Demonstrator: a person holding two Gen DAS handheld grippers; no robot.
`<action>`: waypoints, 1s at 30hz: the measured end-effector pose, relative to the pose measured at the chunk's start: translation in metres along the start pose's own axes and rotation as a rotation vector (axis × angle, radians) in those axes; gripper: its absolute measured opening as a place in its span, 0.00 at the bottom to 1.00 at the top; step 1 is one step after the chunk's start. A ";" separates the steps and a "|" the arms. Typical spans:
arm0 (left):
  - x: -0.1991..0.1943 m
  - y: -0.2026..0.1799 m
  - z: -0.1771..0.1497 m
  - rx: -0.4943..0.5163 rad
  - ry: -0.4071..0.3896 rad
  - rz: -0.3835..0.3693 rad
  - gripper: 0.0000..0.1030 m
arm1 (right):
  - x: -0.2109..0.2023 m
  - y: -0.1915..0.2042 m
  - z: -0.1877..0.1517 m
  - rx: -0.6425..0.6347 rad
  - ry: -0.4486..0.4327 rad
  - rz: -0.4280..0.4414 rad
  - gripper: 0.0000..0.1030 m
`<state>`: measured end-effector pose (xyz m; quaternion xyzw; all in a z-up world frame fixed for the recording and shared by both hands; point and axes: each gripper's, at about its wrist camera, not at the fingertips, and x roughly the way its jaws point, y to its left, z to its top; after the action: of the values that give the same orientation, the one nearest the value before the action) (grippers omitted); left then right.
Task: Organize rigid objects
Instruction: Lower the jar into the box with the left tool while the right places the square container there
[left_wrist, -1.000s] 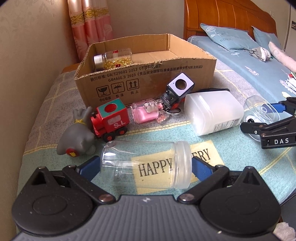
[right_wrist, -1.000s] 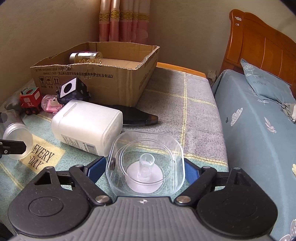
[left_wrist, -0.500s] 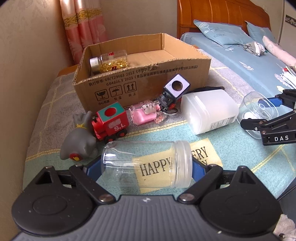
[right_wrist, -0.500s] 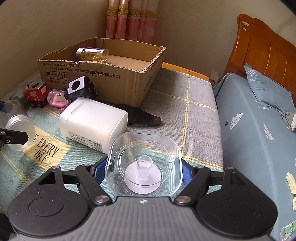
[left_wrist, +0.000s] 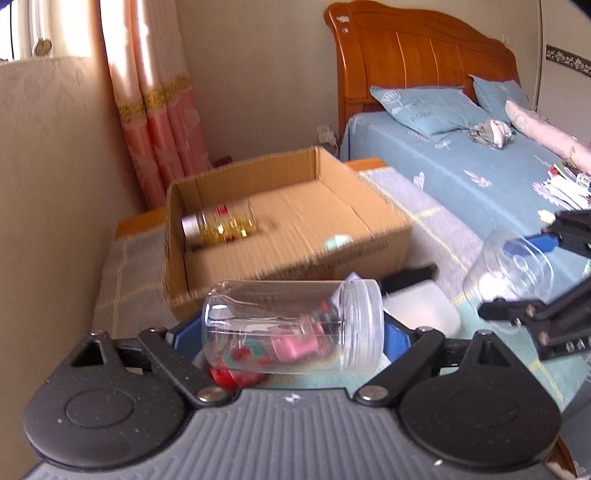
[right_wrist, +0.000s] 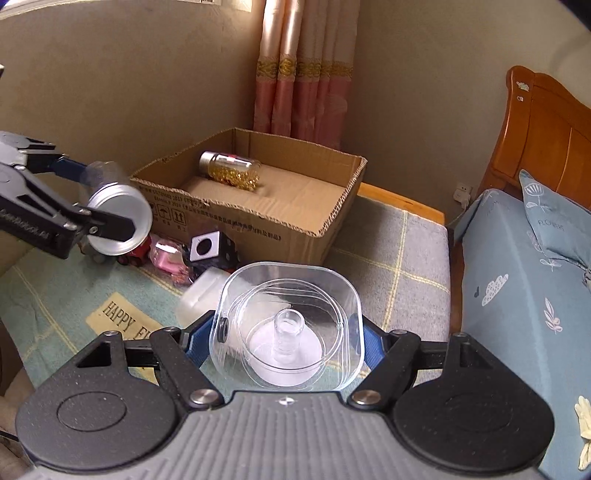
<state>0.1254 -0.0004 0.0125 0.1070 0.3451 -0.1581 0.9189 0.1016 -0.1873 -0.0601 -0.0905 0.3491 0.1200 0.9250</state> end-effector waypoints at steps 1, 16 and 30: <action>0.004 0.004 0.008 -0.002 -0.011 0.012 0.89 | -0.001 0.000 0.004 -0.002 -0.009 0.004 0.78; 0.066 0.043 0.062 -0.089 -0.044 0.115 0.95 | 0.007 -0.002 0.057 -0.021 -0.086 0.014 0.78; 0.019 0.050 0.011 -0.198 -0.029 0.164 0.98 | 0.035 -0.005 0.097 -0.029 -0.073 0.045 0.78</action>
<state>0.1640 0.0389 0.0118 0.0415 0.3357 -0.0491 0.9398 0.1890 -0.1618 -0.0111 -0.0917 0.3153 0.1492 0.9327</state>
